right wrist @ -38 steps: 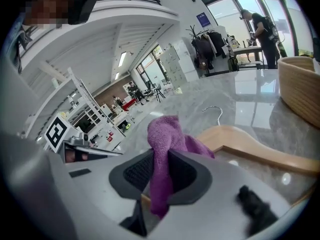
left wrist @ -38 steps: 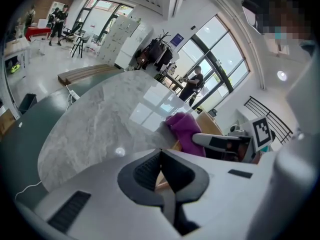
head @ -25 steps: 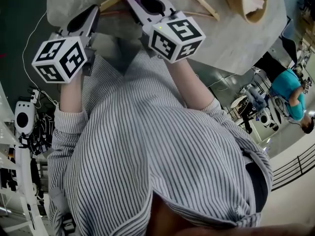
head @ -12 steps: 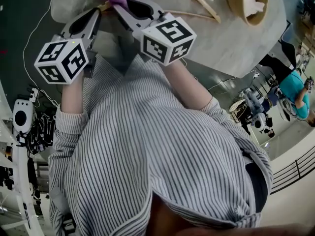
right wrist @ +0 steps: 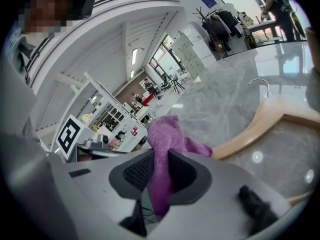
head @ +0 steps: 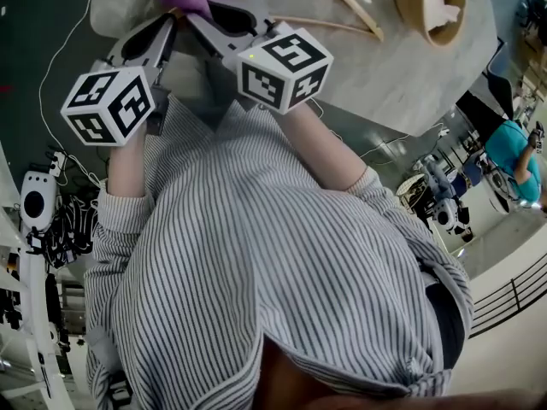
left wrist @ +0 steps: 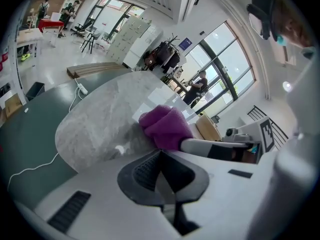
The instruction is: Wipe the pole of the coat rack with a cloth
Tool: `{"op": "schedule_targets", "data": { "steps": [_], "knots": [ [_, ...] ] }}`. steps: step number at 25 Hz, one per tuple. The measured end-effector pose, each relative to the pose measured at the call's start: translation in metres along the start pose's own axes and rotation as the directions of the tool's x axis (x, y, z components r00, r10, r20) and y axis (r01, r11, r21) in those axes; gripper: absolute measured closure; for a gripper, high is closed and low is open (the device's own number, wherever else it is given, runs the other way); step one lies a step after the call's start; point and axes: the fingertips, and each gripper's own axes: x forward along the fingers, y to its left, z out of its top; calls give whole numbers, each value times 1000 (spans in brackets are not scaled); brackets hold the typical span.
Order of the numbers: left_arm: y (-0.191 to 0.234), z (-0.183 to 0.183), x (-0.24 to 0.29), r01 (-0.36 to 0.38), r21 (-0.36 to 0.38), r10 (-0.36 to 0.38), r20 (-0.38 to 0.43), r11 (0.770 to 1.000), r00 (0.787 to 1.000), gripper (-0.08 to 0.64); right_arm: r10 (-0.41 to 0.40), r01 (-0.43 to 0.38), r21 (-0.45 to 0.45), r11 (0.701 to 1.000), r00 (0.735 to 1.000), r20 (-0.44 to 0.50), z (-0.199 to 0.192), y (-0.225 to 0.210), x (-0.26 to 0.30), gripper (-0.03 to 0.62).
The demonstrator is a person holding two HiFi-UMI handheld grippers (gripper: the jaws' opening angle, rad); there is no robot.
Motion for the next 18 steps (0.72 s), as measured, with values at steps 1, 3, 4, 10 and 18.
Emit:
{"op": "schedule_targets", "data": {
  "steps": [1, 3, 4, 10, 18],
  "knots": [
    [0, -1, -1, 4, -10, -4, 3, 1000, 1000, 549, 6, -6, 3, 1000, 1000, -1, 0, 2, 1, 509],
    [0, -3, -4, 8, -23, -8, 5, 1000, 1000, 549, 25, -25, 11, 1000, 1000, -1, -1, 6, 2, 509],
    [0, -4, -6, 7, -21, -7, 1, 1000, 1000, 549, 38, -38, 17, 999, 999, 0, -1, 9, 3, 509],
    [0, -8, -10, -9, -9, 9, -2, 1000, 1000, 549, 115, -114, 40, 993, 993, -15, -5, 20, 2, 509],
    [-8, 0, -15, -18, 29, 18, 5, 999, 1000, 549, 189, -187, 124, 974, 982, -1, -2, 27, -6, 509]
  ]
}}
